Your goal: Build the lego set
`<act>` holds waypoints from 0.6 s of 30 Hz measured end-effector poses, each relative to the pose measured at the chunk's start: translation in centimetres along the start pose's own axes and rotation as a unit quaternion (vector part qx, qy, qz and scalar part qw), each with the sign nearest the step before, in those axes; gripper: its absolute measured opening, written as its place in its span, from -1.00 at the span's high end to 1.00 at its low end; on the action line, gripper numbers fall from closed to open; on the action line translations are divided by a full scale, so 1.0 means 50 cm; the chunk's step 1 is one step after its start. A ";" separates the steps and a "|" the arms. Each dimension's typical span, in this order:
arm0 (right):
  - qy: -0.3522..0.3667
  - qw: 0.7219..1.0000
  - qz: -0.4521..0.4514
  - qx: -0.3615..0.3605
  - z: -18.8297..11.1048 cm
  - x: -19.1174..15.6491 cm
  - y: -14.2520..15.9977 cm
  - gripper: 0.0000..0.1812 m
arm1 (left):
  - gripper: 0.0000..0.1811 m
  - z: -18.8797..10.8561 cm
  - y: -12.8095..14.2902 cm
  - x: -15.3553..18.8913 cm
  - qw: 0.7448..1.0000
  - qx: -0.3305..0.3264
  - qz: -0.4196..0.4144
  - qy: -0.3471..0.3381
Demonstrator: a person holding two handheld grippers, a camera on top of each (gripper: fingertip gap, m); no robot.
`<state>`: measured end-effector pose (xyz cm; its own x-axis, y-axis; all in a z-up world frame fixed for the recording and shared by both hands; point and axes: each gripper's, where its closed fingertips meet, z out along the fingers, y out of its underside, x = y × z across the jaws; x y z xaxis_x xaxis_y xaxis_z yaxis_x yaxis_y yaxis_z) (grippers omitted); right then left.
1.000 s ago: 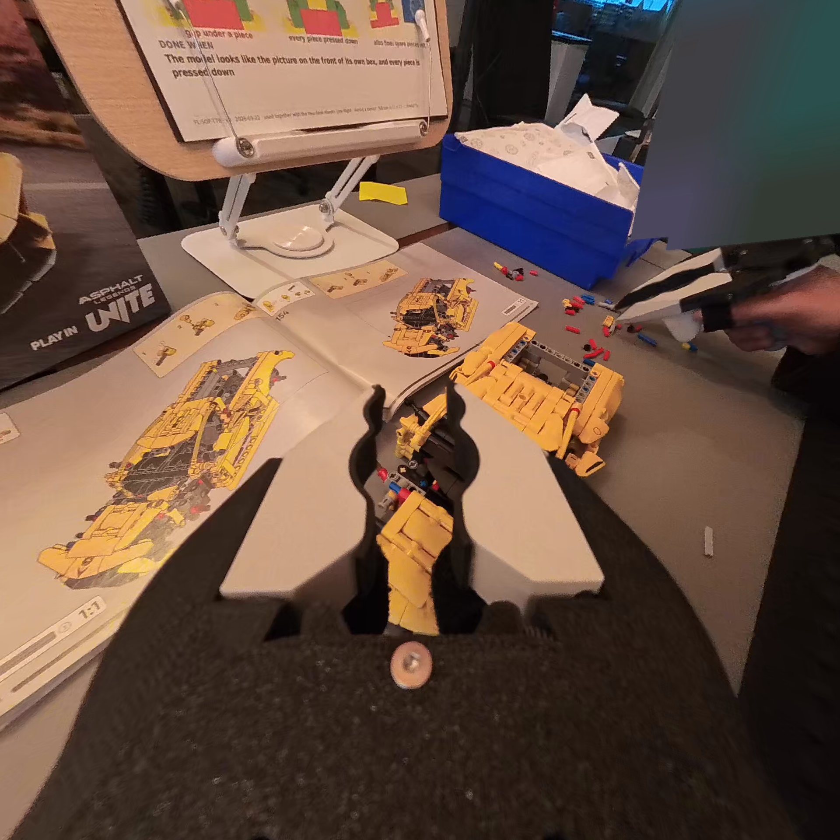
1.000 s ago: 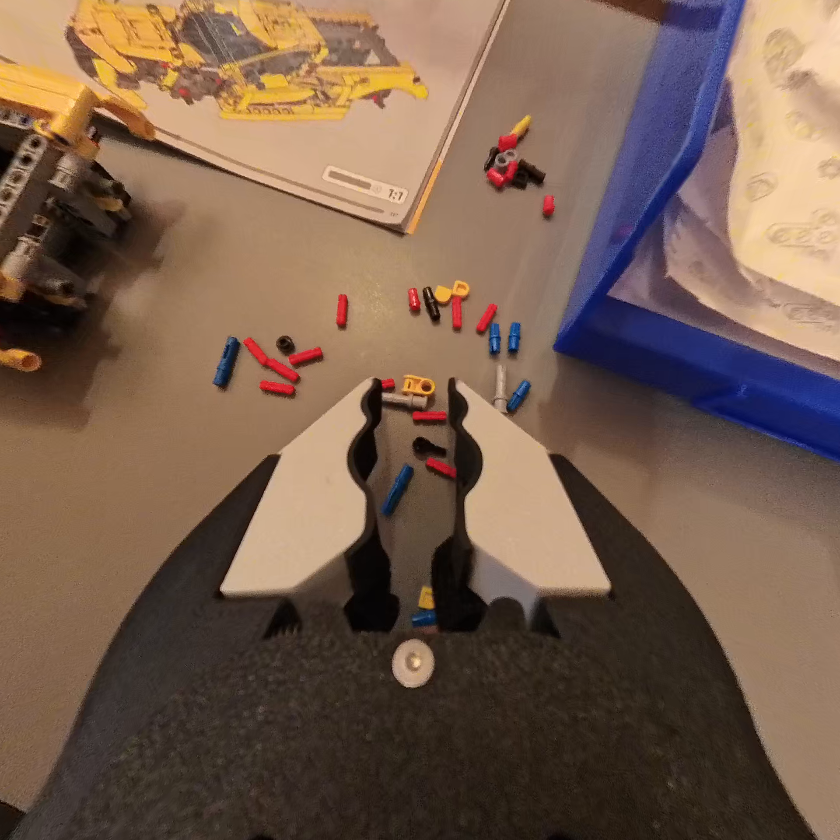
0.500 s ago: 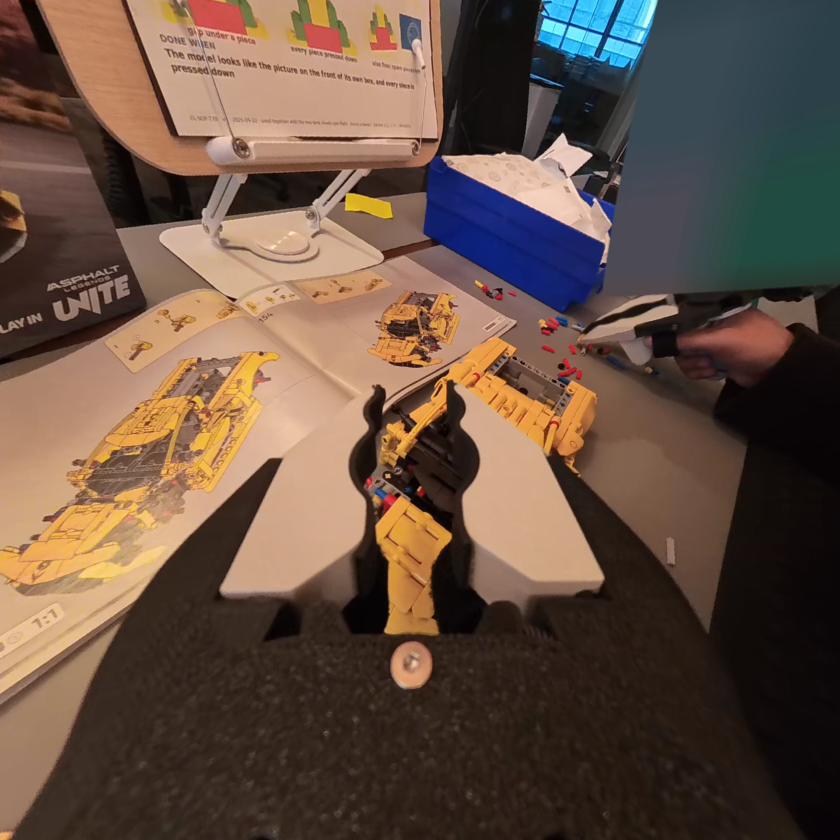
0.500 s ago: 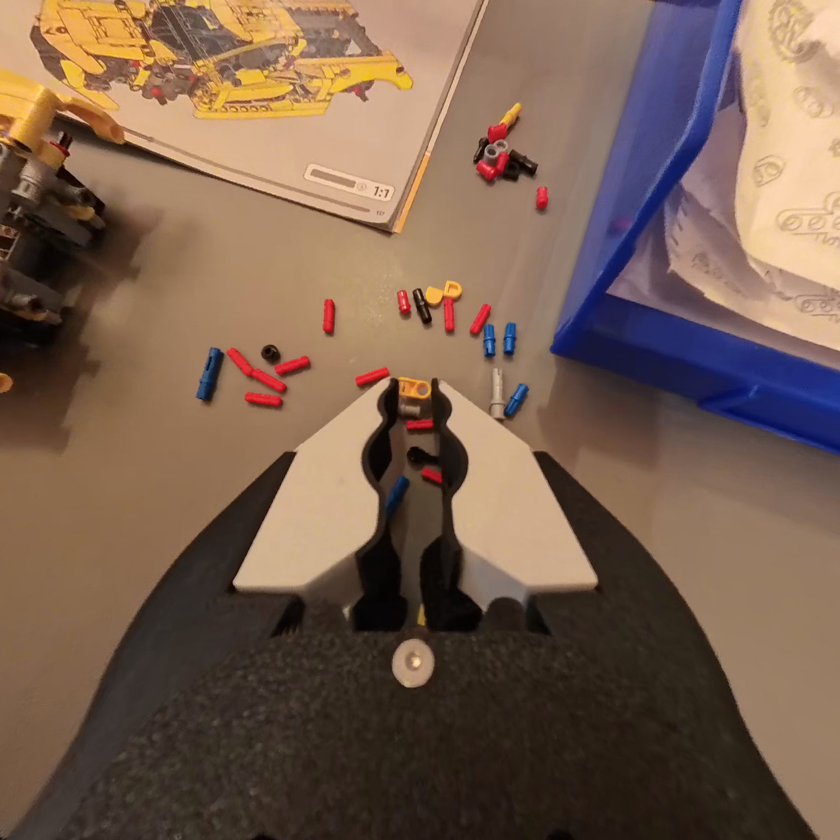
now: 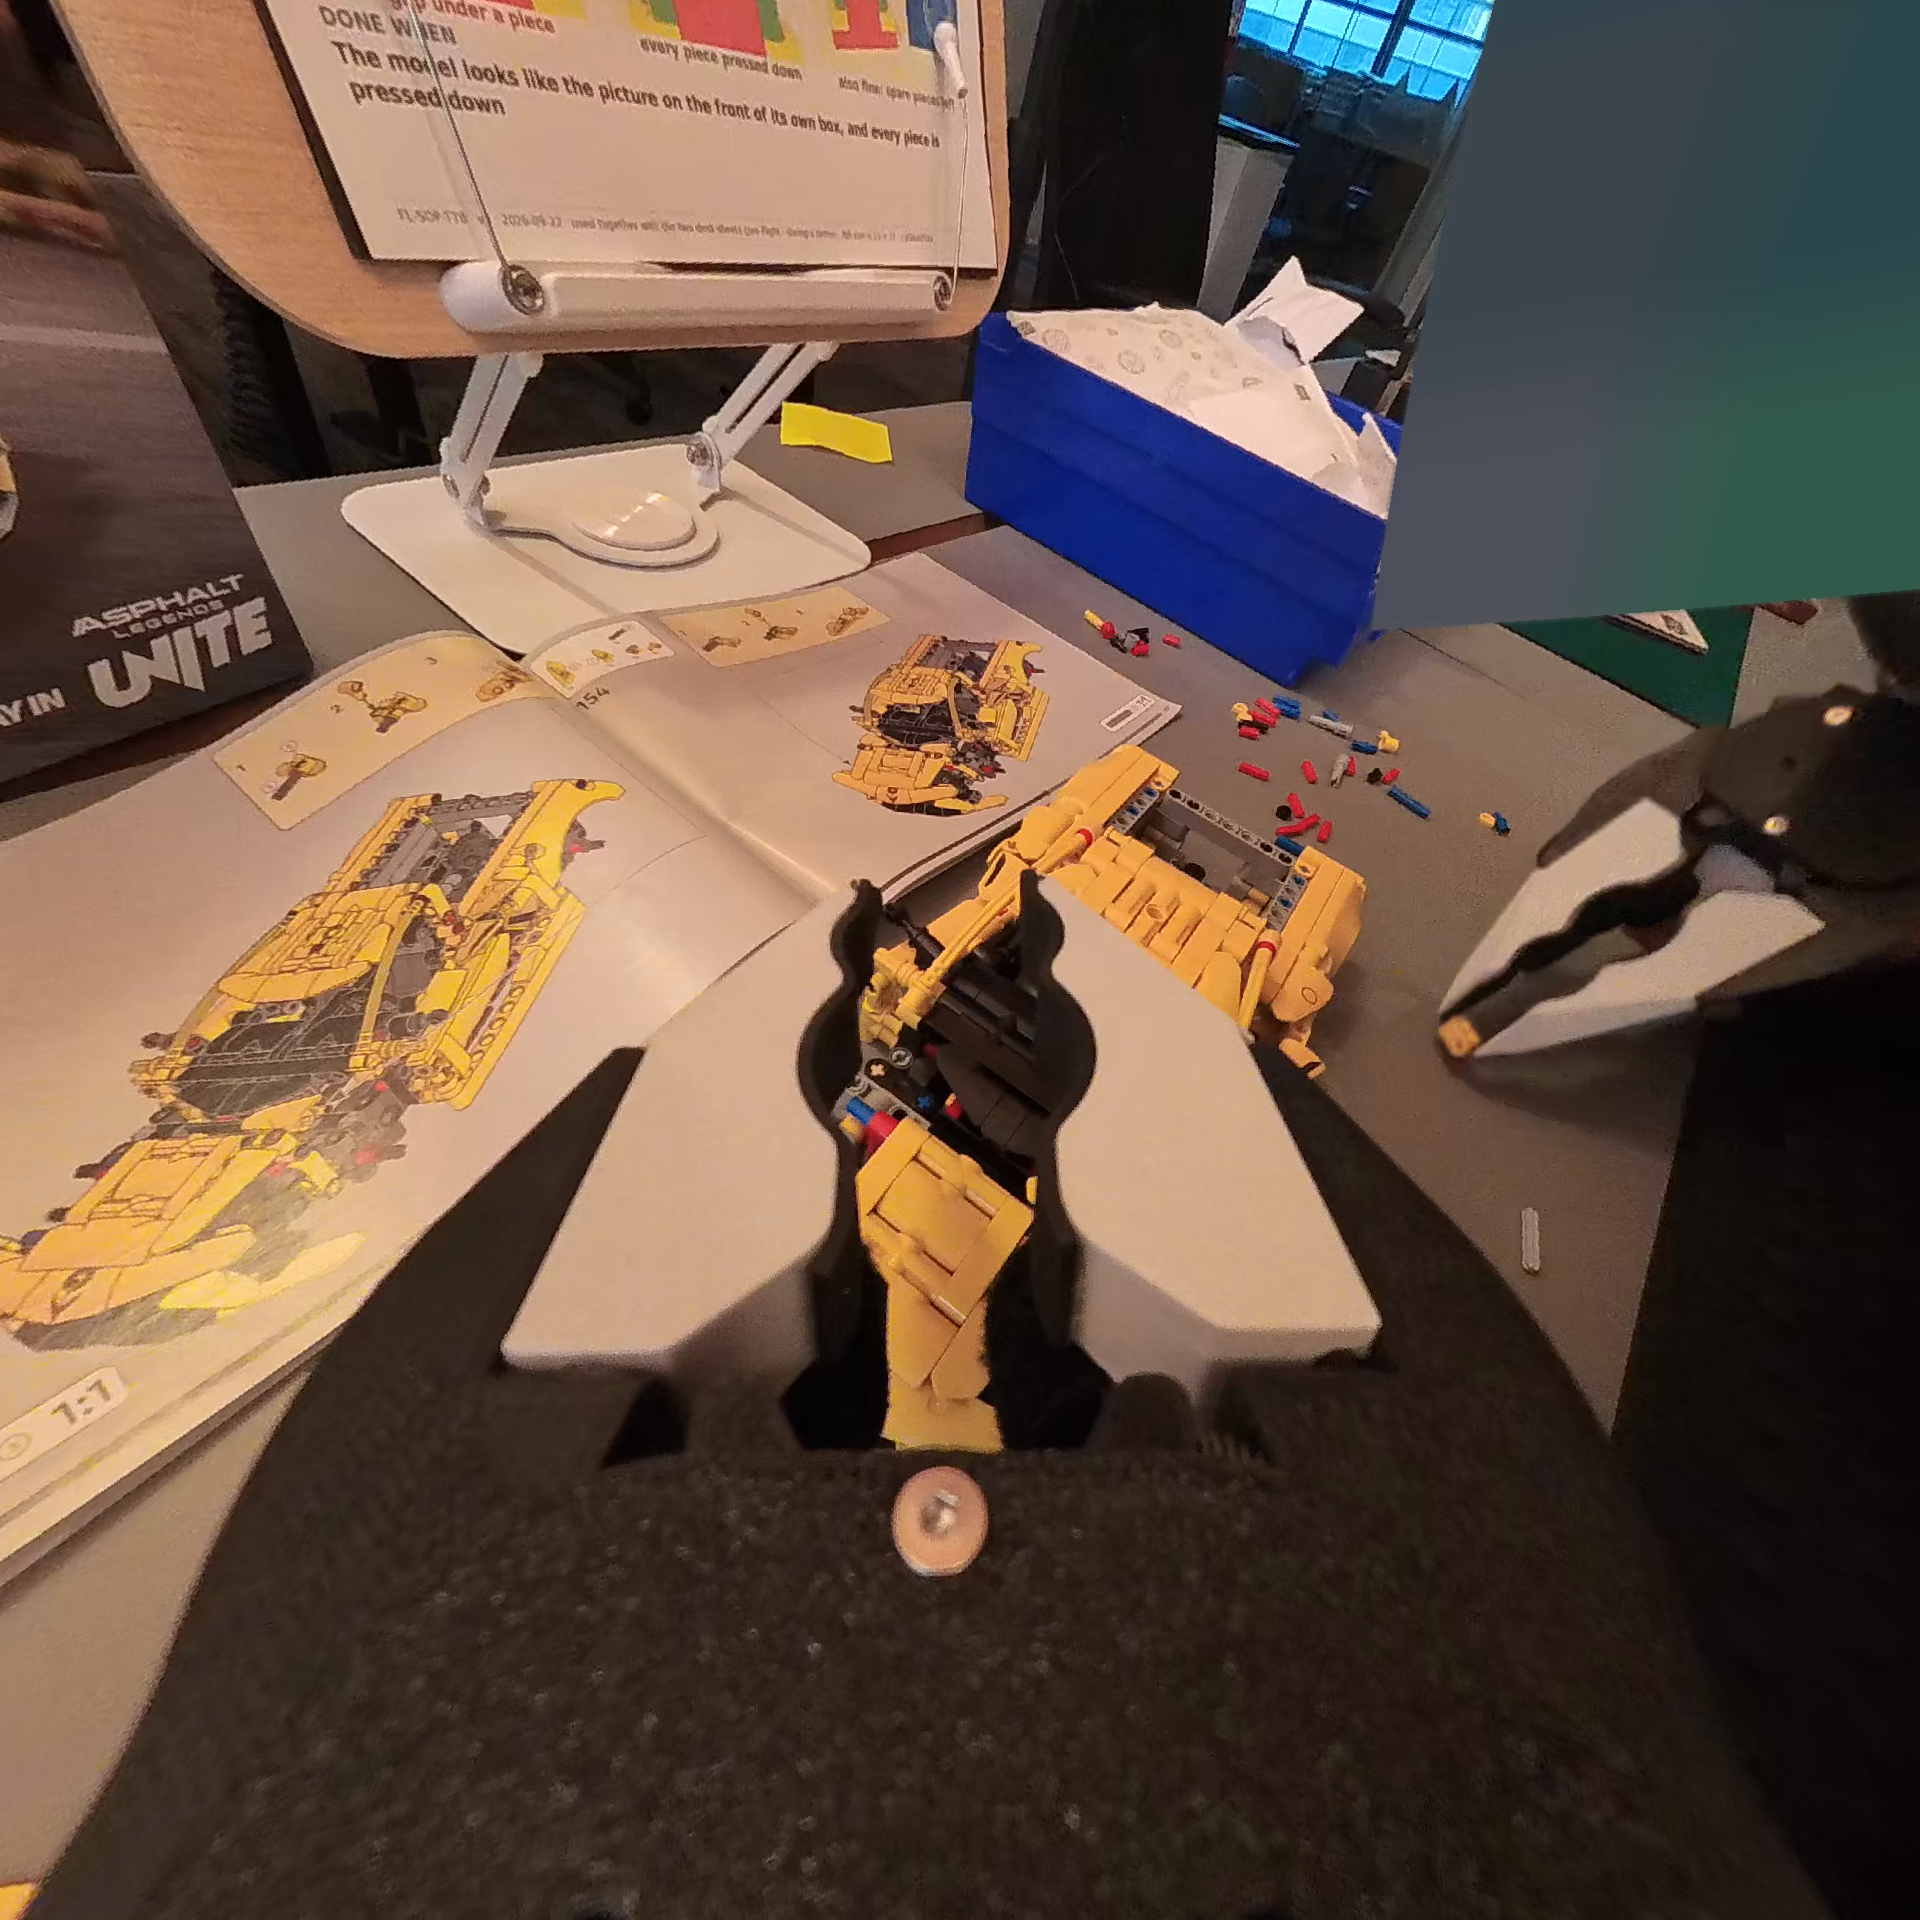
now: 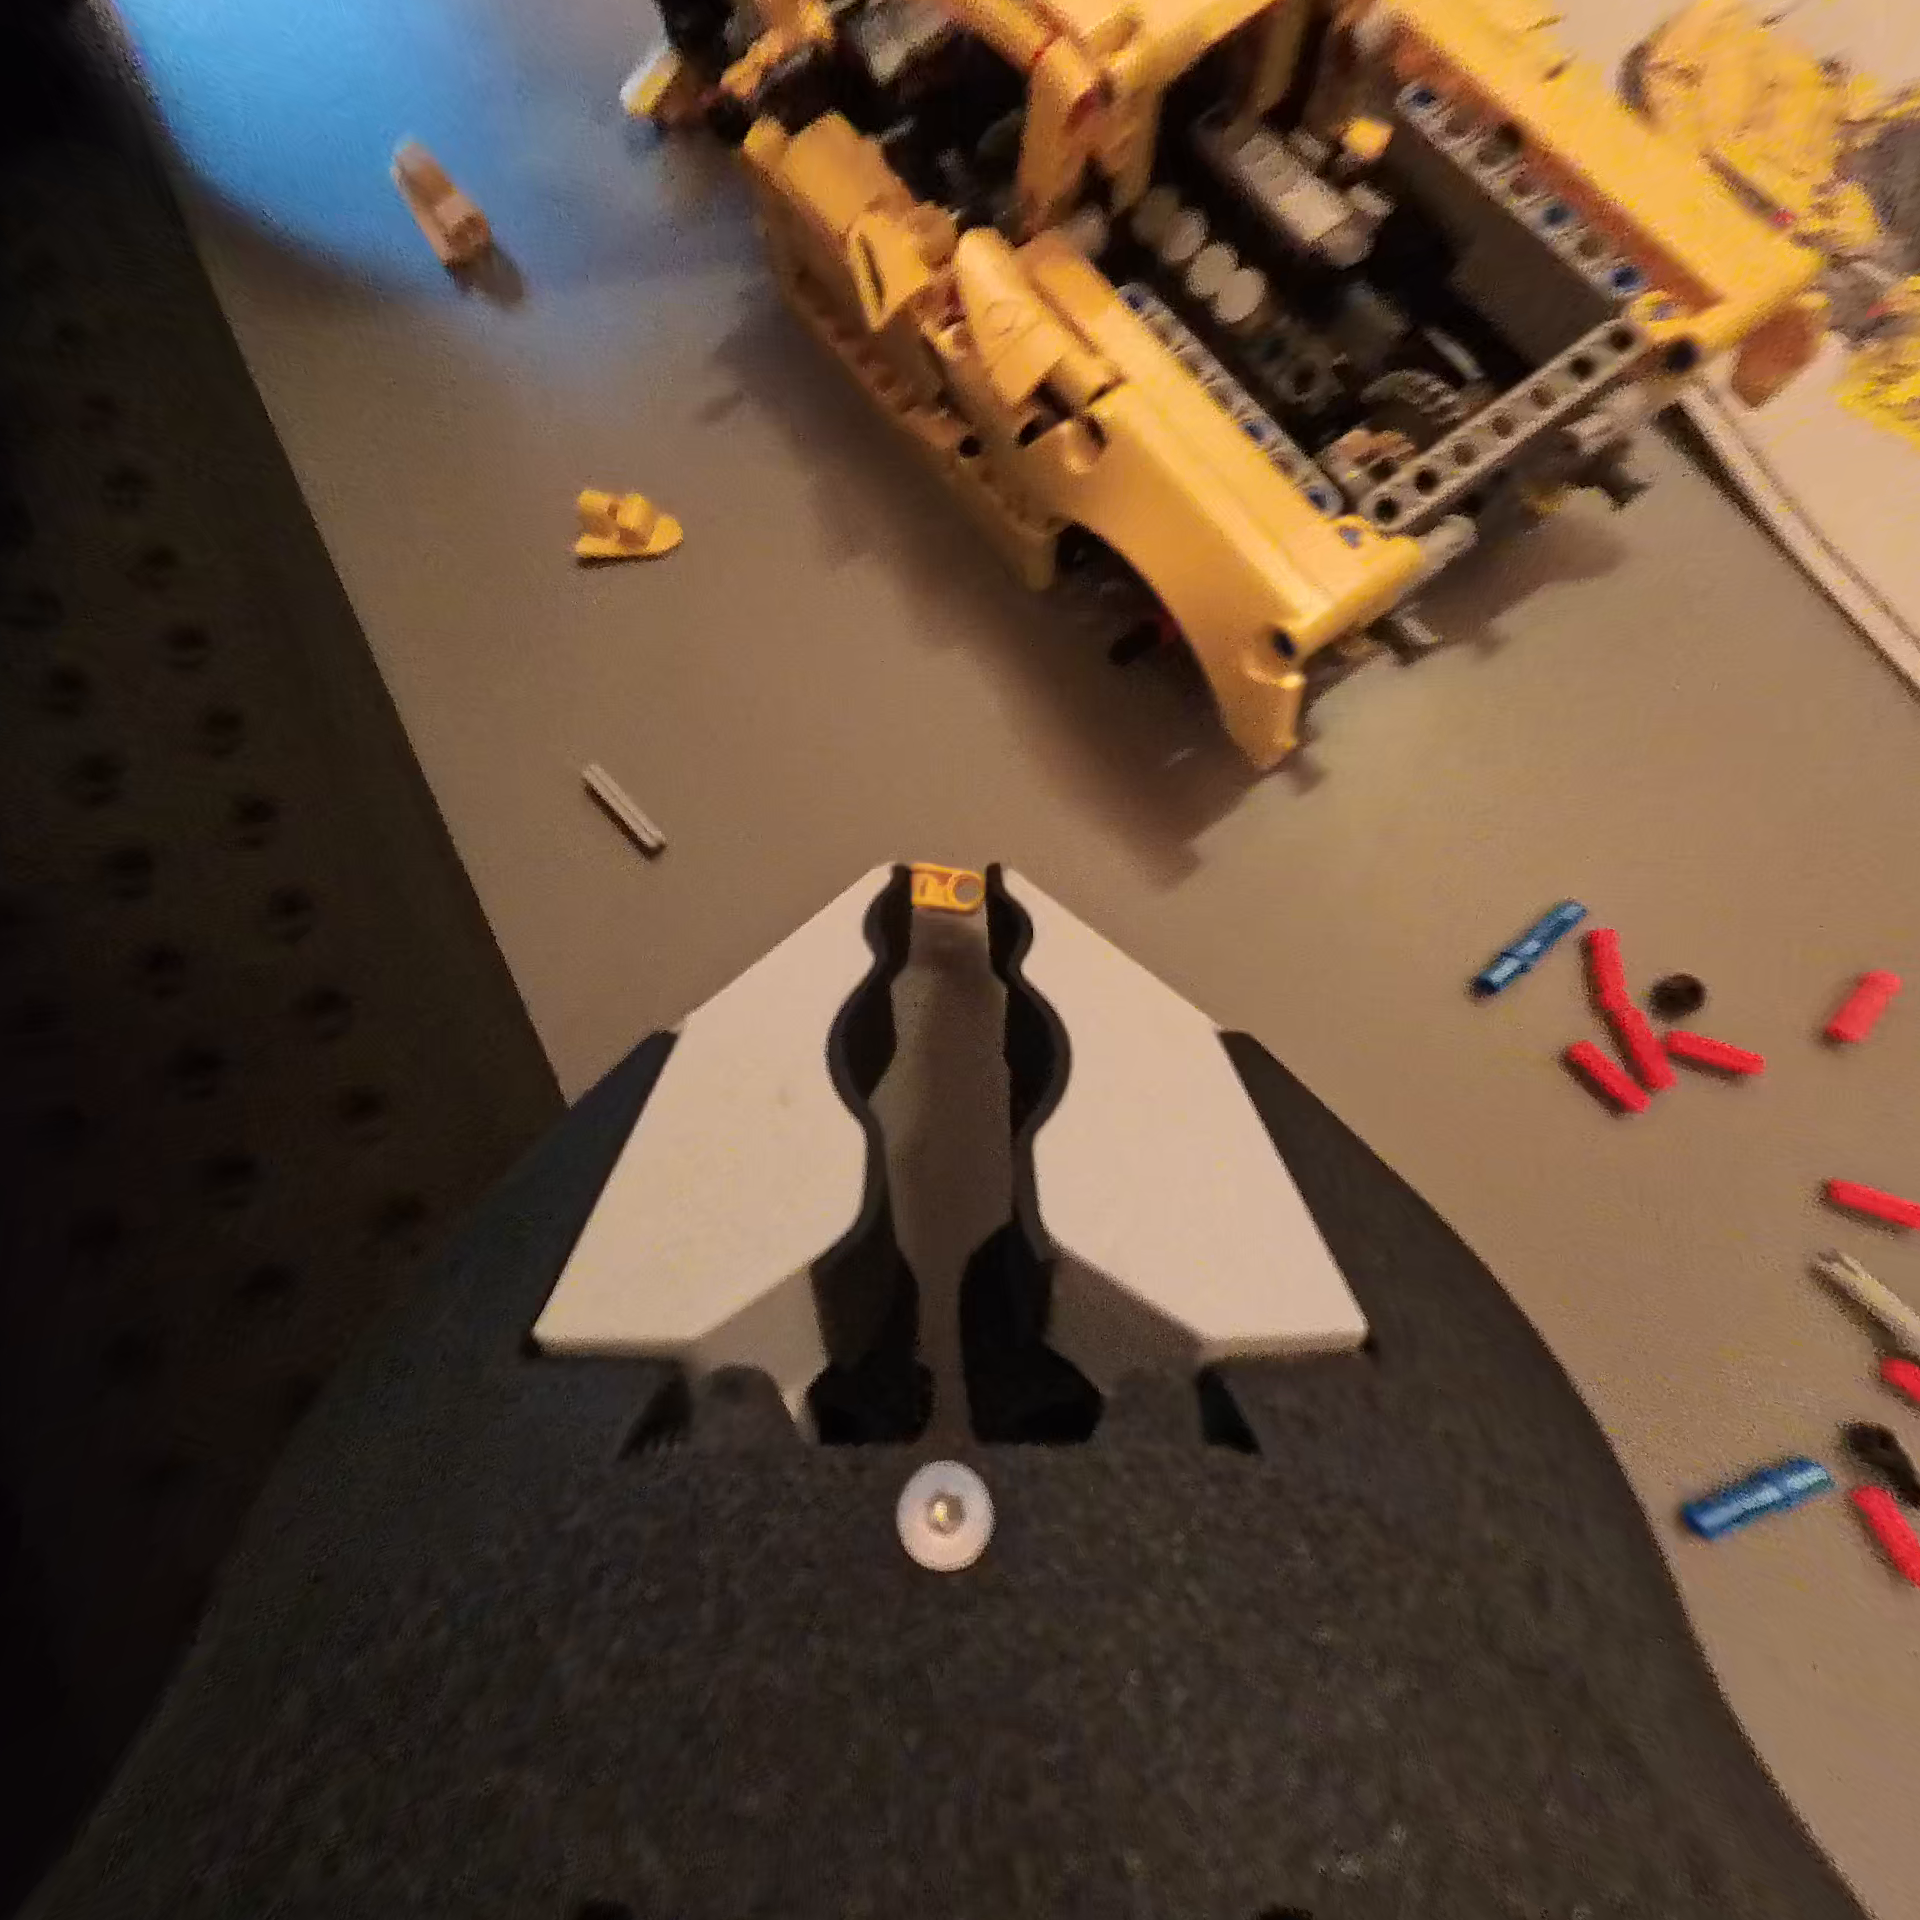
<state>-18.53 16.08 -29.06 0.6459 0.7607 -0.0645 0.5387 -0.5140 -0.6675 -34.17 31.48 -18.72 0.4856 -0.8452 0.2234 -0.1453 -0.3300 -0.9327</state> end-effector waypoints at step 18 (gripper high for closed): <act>0.070 0.996 0.040 0.045 -0.068 0.086 0.013 0.70 | 0.70 0.003 0.005 0.002 1.000 -0.005 -0.004 0.005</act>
<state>-13.58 17.70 -27.25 0.7577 0.6523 -0.0208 0.4357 -0.5293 -0.7280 -34.02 31.38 -18.98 0.4789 -0.8465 0.2325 -0.1502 -0.3400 -0.9284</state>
